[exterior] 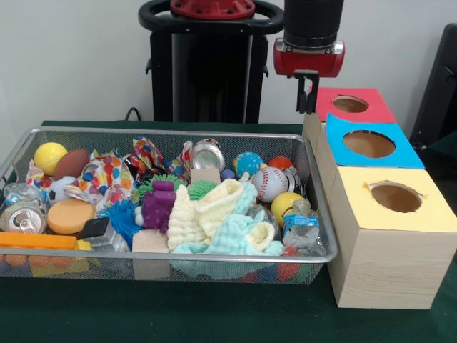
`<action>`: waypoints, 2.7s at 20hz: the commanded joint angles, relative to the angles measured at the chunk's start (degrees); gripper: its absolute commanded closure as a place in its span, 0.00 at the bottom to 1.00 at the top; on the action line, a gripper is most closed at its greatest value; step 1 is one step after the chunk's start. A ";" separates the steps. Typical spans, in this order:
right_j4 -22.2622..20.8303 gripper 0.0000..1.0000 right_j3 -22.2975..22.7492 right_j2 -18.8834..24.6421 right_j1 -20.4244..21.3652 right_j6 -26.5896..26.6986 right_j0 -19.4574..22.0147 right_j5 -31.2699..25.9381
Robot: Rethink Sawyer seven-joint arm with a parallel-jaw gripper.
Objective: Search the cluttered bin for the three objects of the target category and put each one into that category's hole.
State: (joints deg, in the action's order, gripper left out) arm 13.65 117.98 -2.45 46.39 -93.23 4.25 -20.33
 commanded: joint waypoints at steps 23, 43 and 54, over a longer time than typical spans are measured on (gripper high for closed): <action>0.54 1.00 -7.60 6.61 -11.89 -8.85 15.33 12.69; 0.48 1.00 -16.77 5.63 -16.64 -7.31 18.99 8.20; -1.90 0.00 -16.70 1.70 -14.96 -6.23 15.82 5.84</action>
State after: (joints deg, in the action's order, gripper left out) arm 13.79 105.14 -1.35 31.64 -93.21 20.50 -11.30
